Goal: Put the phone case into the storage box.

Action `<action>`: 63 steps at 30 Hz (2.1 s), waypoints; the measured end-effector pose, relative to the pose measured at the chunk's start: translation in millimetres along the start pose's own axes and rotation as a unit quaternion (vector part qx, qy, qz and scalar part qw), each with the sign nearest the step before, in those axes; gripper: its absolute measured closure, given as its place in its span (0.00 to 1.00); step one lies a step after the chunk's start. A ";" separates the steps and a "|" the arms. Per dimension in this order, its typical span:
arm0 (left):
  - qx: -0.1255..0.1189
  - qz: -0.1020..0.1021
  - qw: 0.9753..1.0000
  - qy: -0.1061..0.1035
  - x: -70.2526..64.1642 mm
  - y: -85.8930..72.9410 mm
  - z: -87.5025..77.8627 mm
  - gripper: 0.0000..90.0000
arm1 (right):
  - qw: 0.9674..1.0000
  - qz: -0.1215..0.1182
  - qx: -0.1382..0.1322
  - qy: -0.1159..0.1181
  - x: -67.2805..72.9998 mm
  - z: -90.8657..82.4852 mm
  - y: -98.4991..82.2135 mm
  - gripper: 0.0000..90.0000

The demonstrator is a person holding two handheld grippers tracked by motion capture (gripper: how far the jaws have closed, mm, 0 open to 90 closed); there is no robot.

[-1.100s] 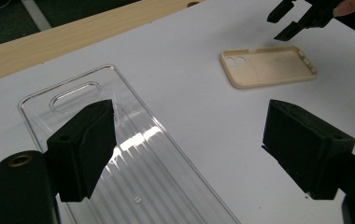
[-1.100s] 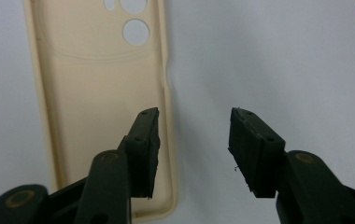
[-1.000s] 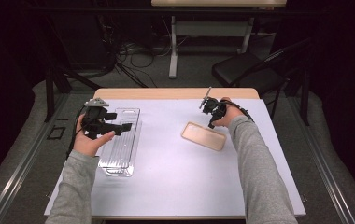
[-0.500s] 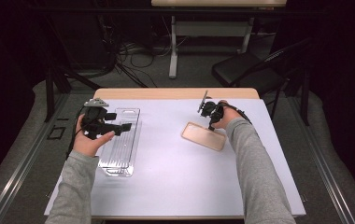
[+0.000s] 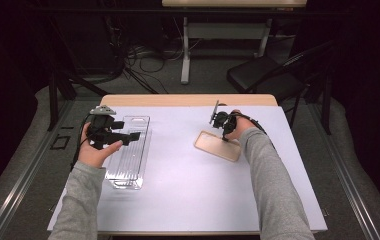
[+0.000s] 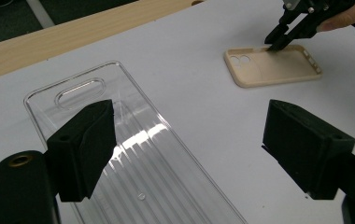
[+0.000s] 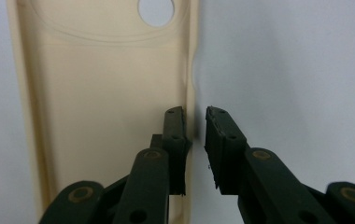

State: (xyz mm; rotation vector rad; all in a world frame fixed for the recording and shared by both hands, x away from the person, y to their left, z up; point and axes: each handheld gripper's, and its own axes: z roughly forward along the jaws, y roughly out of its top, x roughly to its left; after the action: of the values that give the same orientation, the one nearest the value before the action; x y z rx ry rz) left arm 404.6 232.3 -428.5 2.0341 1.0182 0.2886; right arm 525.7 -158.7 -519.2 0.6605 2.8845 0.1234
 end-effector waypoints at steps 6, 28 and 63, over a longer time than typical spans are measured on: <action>0.001 -0.002 1.000 0.001 -0.4 -0.4 1.5 0.19 | 1.000 0.007 -0.009 0.000 0.9 3.7 -0.5 0.88; 0.001 -0.002 1.000 0.000 0.3 -0.5 1.3 0.19 | 1.000 0.012 -0.003 0.007 1.6 3.6 -0.5 0.98; -0.006 -0.003 1.000 0.006 -1.2 -0.8 1.4 0.19 | 0.997 0.035 -0.064 0.002 9.7 -26.2 4.3 0.98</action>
State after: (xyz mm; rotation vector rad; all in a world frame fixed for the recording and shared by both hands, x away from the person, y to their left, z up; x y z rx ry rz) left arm 404.1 230.9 -429.8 2.0210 1.0265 0.3025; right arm 513.9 -151.6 -494.5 0.7392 2.8285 0.3161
